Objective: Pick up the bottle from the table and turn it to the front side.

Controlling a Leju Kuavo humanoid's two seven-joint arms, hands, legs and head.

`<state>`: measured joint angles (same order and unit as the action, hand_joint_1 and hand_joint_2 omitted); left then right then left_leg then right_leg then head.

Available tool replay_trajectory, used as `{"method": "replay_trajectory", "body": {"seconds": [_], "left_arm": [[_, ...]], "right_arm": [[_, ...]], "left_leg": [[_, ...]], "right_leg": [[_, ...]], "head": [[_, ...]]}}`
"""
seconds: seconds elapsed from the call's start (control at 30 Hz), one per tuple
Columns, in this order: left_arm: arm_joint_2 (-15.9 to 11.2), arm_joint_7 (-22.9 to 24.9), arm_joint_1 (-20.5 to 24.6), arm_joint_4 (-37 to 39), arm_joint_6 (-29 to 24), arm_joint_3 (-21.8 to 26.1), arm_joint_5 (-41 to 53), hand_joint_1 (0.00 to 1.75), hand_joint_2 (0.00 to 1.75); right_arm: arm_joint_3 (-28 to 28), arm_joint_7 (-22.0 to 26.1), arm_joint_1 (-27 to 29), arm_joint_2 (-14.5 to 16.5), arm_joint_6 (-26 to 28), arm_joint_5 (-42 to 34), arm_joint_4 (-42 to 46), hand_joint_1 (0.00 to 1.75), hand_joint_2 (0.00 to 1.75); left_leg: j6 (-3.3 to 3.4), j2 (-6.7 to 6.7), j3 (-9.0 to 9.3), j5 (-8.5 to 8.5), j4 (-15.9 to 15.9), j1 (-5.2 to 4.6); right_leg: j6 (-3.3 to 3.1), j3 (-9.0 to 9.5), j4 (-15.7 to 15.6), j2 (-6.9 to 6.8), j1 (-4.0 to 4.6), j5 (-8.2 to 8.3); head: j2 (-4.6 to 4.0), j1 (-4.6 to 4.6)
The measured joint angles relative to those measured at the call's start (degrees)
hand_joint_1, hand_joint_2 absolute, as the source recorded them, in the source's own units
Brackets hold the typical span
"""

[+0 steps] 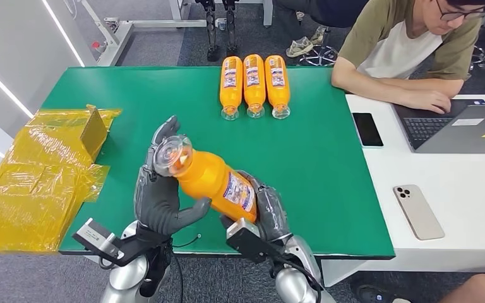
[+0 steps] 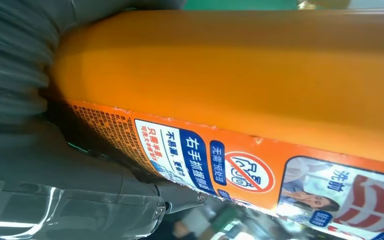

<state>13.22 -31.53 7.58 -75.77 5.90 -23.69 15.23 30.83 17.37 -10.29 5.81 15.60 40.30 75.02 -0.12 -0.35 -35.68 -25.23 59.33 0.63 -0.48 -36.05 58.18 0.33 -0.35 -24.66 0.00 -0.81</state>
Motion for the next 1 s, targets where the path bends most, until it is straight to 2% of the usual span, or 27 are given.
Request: {"method": "replay_trajectory", "body": {"seconds": [0.3, 0.57, 0.73, 0.77, 0.87, 0.9, 1.0], "left_arm": [[0.0, -0.3, 0.7, 0.3, 0.3, 0.1, 1.2, 0.00, 1.75], [0.0, -0.2, 0.6, 0.4, 0.1, 1.0, 1.3, 0.00, 1.75], [0.0, 0.3, 0.4, 0.4, 0.7, 1.5, 1.2, 0.02, 1.75], [0.0, 0.3, 0.3, 0.4, 0.8, 1.5, 1.2, 0.09, 1.75], [0.0, 0.5, -0.1, 0.4, 1.2, 1.6, 1.2, 1.38, 1.75], [0.0, 0.5, -0.2, 0.4, 1.3, 1.6, 1.1, 1.75, 1.75], [0.1, 0.7, -0.4, 0.4, 1.8, 1.6, 0.9, 1.75, 1.75]], "right_arm": [[1.3, 2.0, -1.3, 0.0, -1.9, 3.2, 0.7, 1.75, 1.75], [2.3, -2.2, -2.9, -0.1, -7.5, 5.8, -0.6, 1.75, 1.75], [3.0, -5.2, -3.2, -0.4, -9.1, 8.8, -1.8, 1.75, 1.75], [3.1, -5.5, -3.1, -0.5, -9.1, 9.4, -1.8, 1.75, 1.75], [3.5, -6.5, -3.1, -0.7, -9.1, 11.3, -1.8, 1.75, 1.75], [3.5, -6.8, -3.1, -0.8, -9.1, 11.8, -1.8, 1.75, 1.75], [3.6, -7.5, -2.9, -1.0, -9.1, 13.0, -1.7, 1.75, 1.75]], "left_leg": [[0.00, 0.01, 0.00, 0.00, 0.0, 0.00], [0.00, 0.00, 0.00, 0.00, 0.0, 0.00], [0.00, 0.01, 0.00, 0.00, 0.0, 0.00], [0.00, 0.02, 0.00, 0.00, 0.0, 0.00], [0.00, 0.04, 0.00, 0.00, 0.0, 0.00], [0.00, 0.04, 0.00, 0.00, 0.0, 0.00], [0.00, 0.04, 0.00, 0.00, 0.0, -0.01]], "right_leg": [[0.00, 0.00, 0.0, 0.00, 0.00, 0.00], [0.00, 0.00, 0.0, 0.00, 0.00, 0.01], [0.00, -0.01, 0.0, 0.01, 0.00, 0.00], [0.00, -0.02, 0.0, 0.02, 0.00, 0.00], [0.00, -0.03, 0.0, 0.03, 0.00, 0.00], [0.00, -0.03, 0.0, 0.03, 0.00, 0.00], [0.00, -0.03, 0.0, 0.03, 0.00, 0.00]], "head": [[0.00, -0.01], [0.00, 0.00], [0.00, 0.00], [0.00, 0.00], [0.00, 0.00], [0.00, 0.00], [0.00, 0.00]]}}
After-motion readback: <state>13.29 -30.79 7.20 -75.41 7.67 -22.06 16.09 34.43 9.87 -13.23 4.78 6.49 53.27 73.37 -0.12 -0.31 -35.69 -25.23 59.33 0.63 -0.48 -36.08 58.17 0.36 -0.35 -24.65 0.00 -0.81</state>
